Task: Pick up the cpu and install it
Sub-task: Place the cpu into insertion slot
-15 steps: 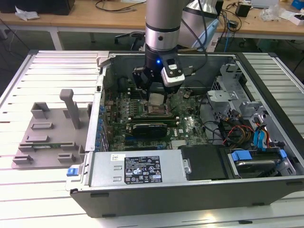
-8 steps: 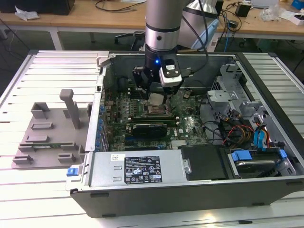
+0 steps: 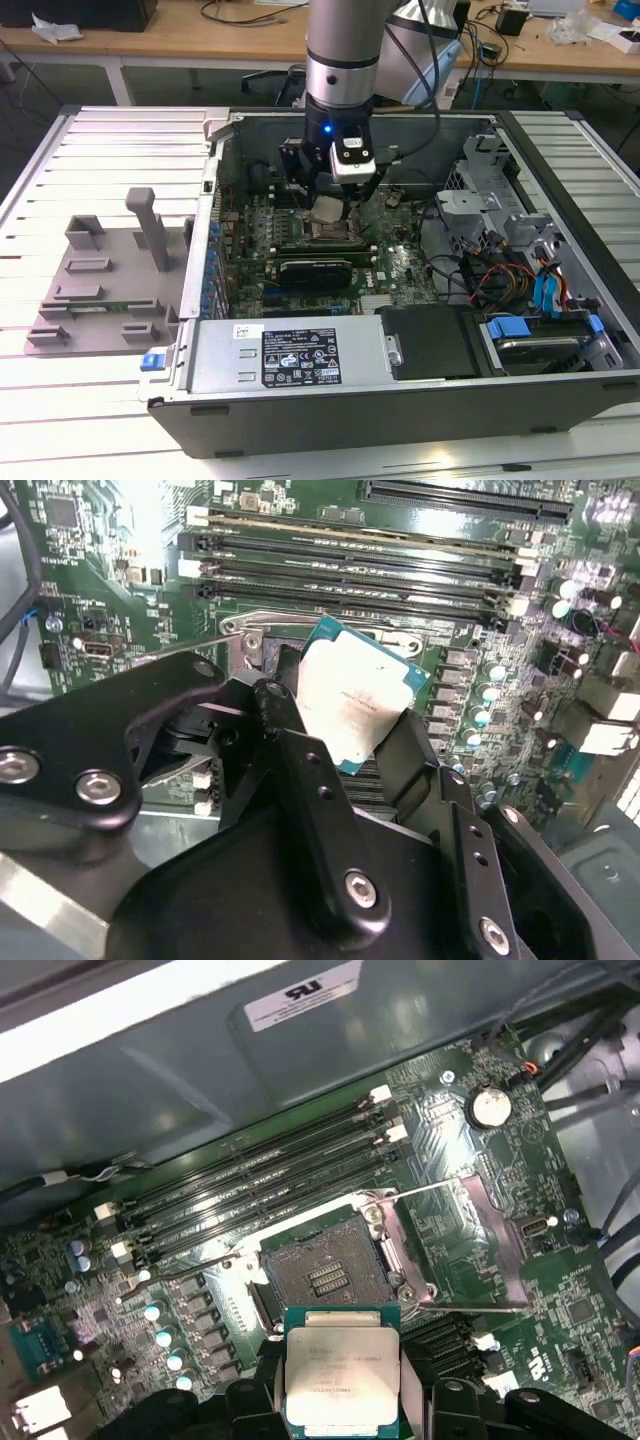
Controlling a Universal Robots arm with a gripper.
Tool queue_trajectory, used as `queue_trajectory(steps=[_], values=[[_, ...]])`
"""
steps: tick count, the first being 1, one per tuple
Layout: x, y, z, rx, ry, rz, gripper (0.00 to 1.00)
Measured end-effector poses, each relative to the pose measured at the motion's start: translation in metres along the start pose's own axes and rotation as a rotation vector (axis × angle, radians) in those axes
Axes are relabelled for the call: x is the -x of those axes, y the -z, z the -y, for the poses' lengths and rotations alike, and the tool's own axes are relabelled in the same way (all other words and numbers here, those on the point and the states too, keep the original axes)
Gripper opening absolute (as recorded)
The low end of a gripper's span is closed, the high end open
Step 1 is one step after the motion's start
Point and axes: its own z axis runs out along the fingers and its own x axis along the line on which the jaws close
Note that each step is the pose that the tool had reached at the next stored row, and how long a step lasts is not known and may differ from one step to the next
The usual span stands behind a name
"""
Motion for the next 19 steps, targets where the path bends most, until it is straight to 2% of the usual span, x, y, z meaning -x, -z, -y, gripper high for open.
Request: queue_trajectory(steps=[11,13,19], values=[[0.0000,-0.0004,0.0000,-0.0022,-0.112,-0.0043,0.55],[0.0000,-0.0006,0.0000,-0.0029,-0.152,-0.0058,0.55],[0.0000,-0.0007,0.0000,-0.0042,-0.212,-0.0081,0.55]])
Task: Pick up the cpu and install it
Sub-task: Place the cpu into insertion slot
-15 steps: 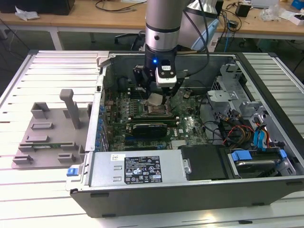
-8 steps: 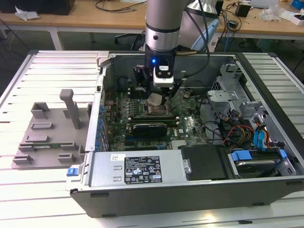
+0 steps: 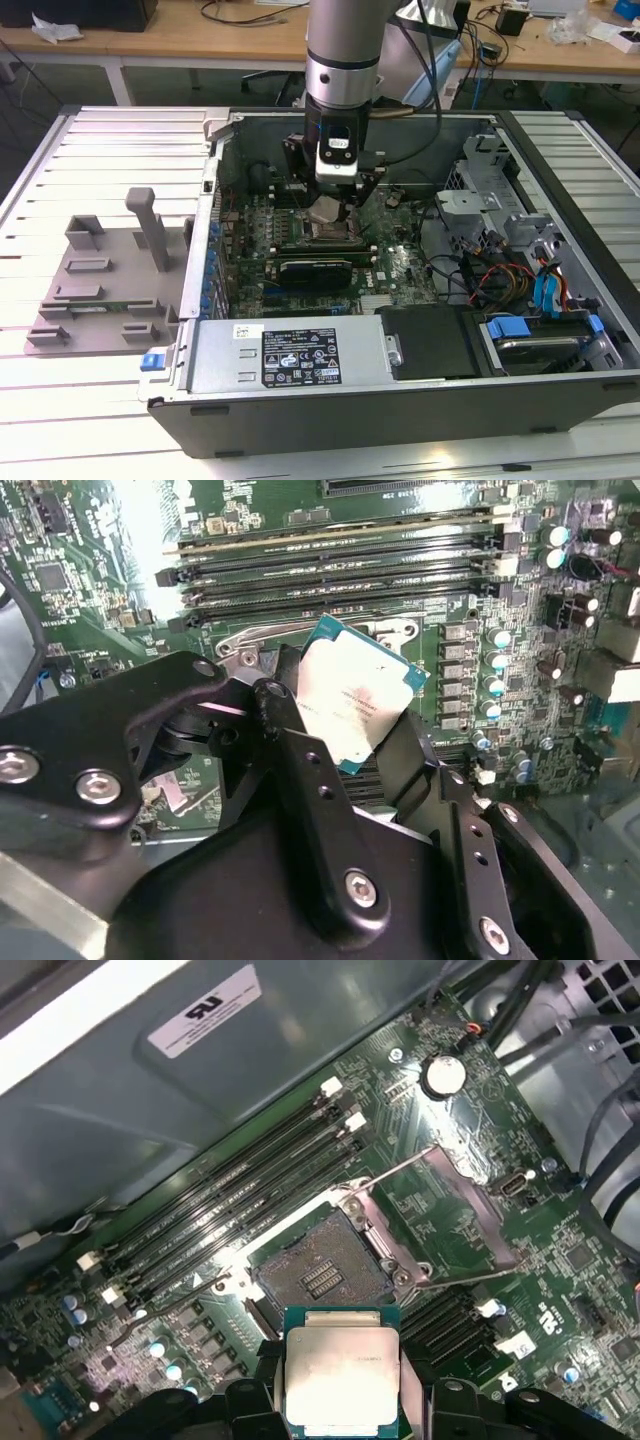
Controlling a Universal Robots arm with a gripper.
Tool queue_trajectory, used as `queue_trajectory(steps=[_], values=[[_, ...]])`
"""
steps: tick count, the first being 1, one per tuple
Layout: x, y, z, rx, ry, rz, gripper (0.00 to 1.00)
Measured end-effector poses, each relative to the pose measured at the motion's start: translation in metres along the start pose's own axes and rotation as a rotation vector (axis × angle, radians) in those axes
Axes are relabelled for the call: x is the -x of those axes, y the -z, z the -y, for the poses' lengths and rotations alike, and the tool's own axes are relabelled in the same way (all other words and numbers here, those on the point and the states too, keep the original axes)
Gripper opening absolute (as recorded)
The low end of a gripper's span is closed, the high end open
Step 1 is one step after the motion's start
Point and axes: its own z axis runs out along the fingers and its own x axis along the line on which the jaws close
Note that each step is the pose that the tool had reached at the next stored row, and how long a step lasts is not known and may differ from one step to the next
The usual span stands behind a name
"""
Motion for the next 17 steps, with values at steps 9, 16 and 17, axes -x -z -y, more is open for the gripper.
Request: queue_trajectory(steps=[9,16,17], values=[[0.0000,-0.0002,0.0000,-0.0018,-0.087,-0.0032,0.55],[0.0000,-0.0002,0.0000,-0.0038,-0.175,-0.0064,0.55],[0.0000,-0.0003,0.0000,-0.0041,-0.191,-0.0070,0.55]])
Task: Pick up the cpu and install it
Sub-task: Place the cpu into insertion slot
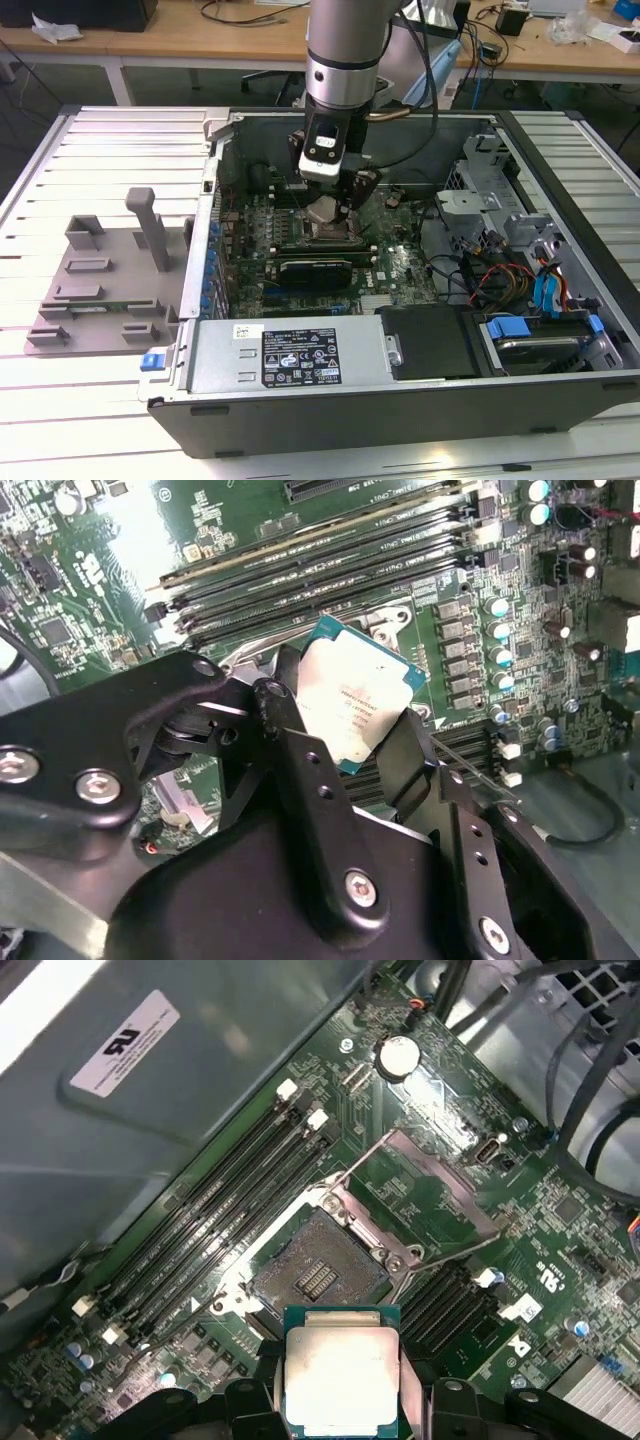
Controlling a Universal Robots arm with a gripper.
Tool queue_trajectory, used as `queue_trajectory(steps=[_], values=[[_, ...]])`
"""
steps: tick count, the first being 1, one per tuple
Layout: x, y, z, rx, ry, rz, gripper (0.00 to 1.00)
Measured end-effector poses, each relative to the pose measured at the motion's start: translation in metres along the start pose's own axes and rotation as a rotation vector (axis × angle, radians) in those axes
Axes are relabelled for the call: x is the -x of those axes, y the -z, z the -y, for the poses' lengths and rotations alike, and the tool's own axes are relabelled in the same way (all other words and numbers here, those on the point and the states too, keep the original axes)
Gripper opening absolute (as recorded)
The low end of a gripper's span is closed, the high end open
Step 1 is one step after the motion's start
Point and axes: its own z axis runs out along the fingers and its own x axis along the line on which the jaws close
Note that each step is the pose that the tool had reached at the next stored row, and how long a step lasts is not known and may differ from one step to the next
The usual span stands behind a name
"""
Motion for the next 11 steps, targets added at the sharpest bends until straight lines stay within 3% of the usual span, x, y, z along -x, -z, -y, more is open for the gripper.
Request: queue_trajectory(steps=[11], values=[[0.0000,-0.0001,0.0000,-0.0025,-0.118,-0.0044,0.55]])
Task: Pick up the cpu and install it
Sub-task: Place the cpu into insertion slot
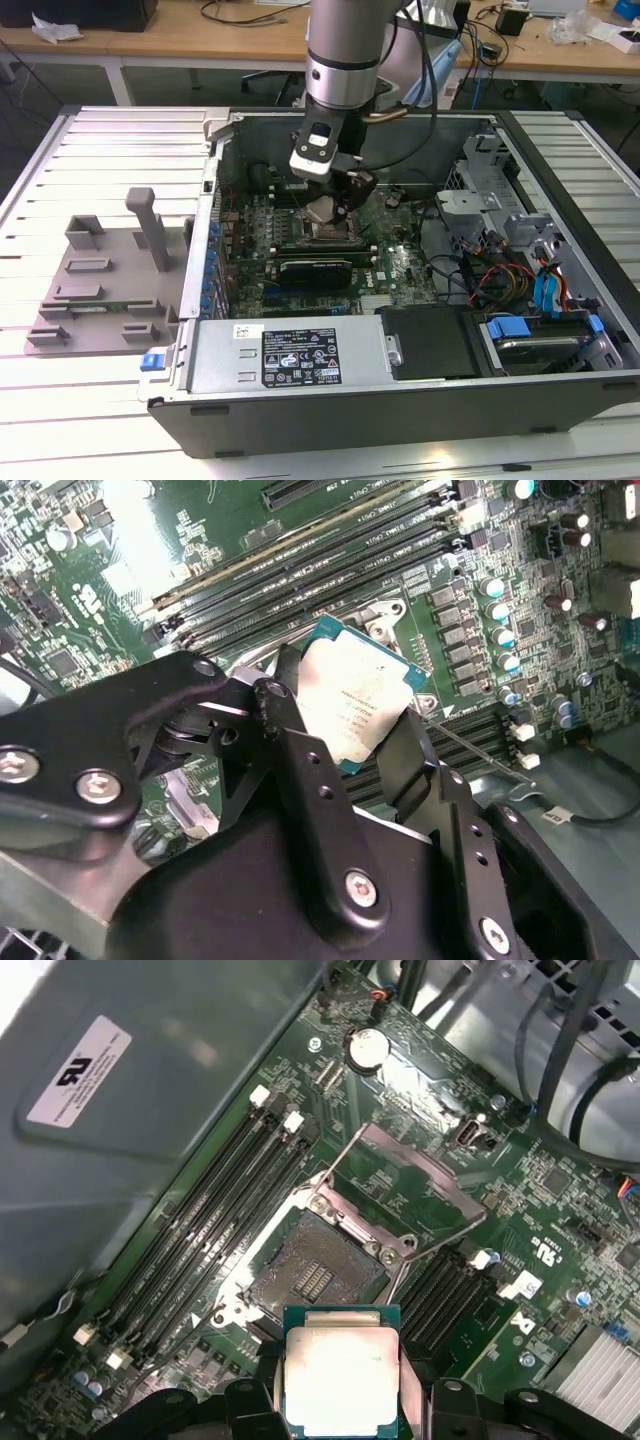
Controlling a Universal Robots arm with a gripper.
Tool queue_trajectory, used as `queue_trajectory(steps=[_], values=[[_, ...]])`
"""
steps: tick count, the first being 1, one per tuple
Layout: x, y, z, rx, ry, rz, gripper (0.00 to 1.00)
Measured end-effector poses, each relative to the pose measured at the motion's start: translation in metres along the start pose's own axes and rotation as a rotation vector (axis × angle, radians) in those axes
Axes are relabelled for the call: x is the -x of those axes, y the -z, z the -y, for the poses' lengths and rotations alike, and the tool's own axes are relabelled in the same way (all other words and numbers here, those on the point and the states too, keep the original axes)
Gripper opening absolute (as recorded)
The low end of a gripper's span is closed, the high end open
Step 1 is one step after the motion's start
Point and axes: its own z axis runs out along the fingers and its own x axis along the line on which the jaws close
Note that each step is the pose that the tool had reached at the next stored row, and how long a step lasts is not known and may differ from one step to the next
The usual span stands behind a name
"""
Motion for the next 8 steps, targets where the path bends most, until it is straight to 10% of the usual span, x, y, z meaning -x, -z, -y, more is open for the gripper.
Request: queue_trajectory(steps=[8], values=[[0.0000,-0.0001,0.0000,-0.0015,-0.080,-0.0032,0.55]])
